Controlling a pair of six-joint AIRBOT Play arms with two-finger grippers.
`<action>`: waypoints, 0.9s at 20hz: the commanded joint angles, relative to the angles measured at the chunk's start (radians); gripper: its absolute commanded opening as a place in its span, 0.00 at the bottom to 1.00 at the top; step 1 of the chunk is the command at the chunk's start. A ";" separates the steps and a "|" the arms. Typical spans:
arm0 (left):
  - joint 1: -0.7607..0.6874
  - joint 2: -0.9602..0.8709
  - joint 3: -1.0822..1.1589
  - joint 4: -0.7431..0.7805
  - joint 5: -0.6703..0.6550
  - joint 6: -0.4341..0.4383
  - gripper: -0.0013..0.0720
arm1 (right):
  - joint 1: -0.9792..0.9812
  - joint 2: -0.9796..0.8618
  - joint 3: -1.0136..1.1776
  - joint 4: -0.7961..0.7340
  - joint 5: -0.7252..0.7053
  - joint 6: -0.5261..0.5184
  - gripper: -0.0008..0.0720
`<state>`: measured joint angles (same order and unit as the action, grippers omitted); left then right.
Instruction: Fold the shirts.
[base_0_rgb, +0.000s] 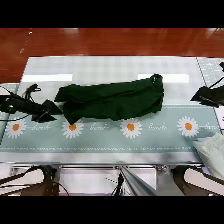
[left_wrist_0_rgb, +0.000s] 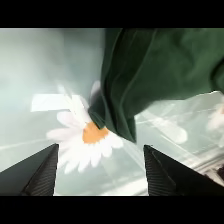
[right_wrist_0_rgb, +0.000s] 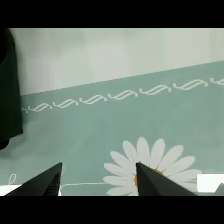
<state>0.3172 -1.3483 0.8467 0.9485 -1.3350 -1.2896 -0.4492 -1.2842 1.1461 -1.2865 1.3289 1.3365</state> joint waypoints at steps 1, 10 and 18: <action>-0.079 -0.002 -0.044 -0.046 0.132 0.022 0.86 | -0.003 0.001 -0.014 0.026 -0.008 -0.014 0.77; -0.234 -0.066 -0.043 -0.104 0.285 0.018 0.07 | -0.002 -0.005 -0.042 0.083 -0.014 -0.020 0.86; -0.219 -0.064 -0.043 -0.104 0.217 0.021 0.07 | 0.048 -0.124 -0.220 0.521 -0.097 -0.154 0.86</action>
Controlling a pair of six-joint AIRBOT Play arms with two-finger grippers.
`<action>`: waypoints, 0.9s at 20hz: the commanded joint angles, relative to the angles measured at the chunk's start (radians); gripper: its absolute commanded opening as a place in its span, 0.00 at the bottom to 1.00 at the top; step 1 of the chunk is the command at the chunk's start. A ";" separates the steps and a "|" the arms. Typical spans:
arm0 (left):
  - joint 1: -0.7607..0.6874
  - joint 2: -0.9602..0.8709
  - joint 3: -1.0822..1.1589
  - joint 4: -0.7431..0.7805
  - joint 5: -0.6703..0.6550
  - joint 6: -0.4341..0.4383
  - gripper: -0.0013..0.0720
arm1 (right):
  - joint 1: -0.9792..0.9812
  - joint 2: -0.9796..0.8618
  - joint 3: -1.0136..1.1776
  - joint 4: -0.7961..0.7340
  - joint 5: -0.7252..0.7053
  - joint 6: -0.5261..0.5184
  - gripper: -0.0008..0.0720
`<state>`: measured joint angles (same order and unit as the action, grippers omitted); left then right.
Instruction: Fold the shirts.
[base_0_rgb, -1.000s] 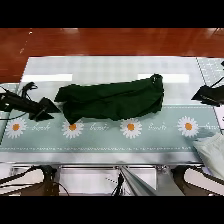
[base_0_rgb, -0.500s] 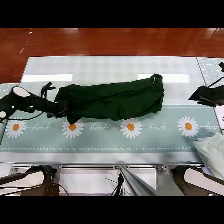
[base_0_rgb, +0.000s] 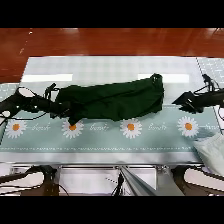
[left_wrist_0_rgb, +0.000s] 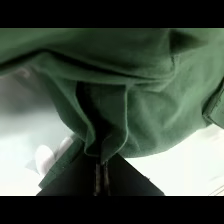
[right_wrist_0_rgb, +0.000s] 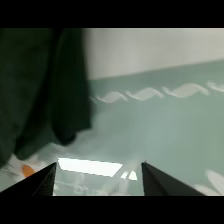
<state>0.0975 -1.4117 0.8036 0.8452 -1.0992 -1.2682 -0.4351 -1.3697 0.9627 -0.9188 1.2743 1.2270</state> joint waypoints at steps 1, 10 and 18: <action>0.001 -0.001 0.000 0.000 -0.020 0.000 0.07 | 0.075 -0.050 -0.036 0.148 -0.076 -0.044 0.86; 0.001 -0.001 0.000 0.000 -0.042 0.000 0.07 | 0.277 -0.113 -0.036 -0.025 -0.324 0.103 0.69; 0.019 0.007 0.015 0.000 -0.051 0.004 0.06 | 0.288 -0.095 -0.014 -0.122 -0.275 0.116 0.03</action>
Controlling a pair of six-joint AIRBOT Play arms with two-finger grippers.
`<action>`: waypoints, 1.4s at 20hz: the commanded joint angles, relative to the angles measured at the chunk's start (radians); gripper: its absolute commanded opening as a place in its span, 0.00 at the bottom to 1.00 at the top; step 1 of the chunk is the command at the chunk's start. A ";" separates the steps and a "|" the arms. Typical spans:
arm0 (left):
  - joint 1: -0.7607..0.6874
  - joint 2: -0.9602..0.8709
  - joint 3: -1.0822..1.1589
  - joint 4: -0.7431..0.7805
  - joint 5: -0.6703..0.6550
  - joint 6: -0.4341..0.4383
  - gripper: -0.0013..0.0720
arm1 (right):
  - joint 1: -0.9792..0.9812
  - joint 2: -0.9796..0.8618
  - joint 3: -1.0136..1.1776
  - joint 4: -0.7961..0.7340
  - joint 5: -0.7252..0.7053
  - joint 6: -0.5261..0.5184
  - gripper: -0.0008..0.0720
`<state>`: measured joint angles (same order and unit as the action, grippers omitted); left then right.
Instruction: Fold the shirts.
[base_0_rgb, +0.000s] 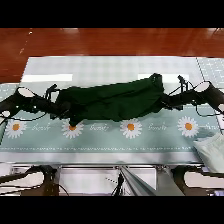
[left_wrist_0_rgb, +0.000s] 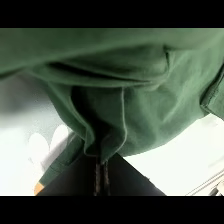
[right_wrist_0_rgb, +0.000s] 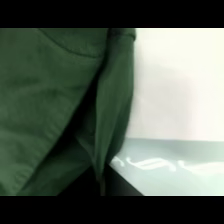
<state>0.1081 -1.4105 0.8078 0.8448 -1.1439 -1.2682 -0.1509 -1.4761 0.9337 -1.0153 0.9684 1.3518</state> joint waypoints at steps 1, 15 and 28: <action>0.011 0.023 0.030 0.000 -0.011 0.004 0.06 | 0.004 0.030 0.033 -0.025 0.055 -0.038 0.03; 0.150 0.568 0.909 0.000 0.149 -0.019 0.06 | 0.004 0.672 0.565 -0.121 -0.216 0.017 0.03; 0.149 0.777 0.988 0.039 0.130 -0.019 0.06 | 0.004 0.784 0.848 -0.354 -0.063 0.121 0.03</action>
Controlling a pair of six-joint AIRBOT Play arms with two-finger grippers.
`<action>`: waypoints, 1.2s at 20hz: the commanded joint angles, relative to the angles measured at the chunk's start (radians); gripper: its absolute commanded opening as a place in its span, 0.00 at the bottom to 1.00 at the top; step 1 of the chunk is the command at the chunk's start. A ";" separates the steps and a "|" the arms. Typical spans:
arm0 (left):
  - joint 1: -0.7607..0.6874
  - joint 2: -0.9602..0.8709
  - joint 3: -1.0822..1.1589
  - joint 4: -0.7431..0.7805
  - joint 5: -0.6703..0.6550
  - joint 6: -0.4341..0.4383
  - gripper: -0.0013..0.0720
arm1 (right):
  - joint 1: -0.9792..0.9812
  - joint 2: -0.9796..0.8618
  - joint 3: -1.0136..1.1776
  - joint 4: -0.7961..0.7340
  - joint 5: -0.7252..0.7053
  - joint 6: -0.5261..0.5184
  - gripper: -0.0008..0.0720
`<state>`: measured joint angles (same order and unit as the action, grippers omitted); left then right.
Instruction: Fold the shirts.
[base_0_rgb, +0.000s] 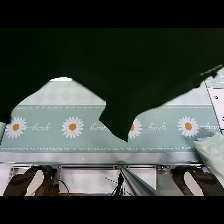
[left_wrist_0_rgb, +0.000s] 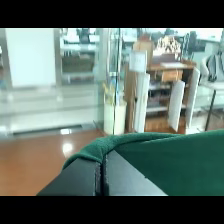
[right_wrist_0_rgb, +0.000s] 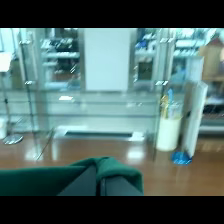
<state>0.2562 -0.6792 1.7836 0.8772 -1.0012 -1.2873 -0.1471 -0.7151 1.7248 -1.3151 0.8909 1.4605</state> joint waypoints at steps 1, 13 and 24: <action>0.001 0.064 0.016 0.006 -0.013 0.000 0.06 | 0.000 0.029 0.078 -0.062 0.016 0.013 0.03; 0.001 0.113 -0.235 0.016 -0.570 -0.281 0.06 | 0.002 -0.098 0.199 -0.260 0.354 -0.040 0.03; 0.000 -0.077 -0.904 0.016 -0.019 -0.160 0.06 | 0.002 -0.811 0.199 -0.074 0.398 -0.032 0.03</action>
<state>0.2562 -0.6632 1.0077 0.9073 -1.2221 -1.4799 -0.1459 -1.3602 1.9228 -1.4303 1.3128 1.4208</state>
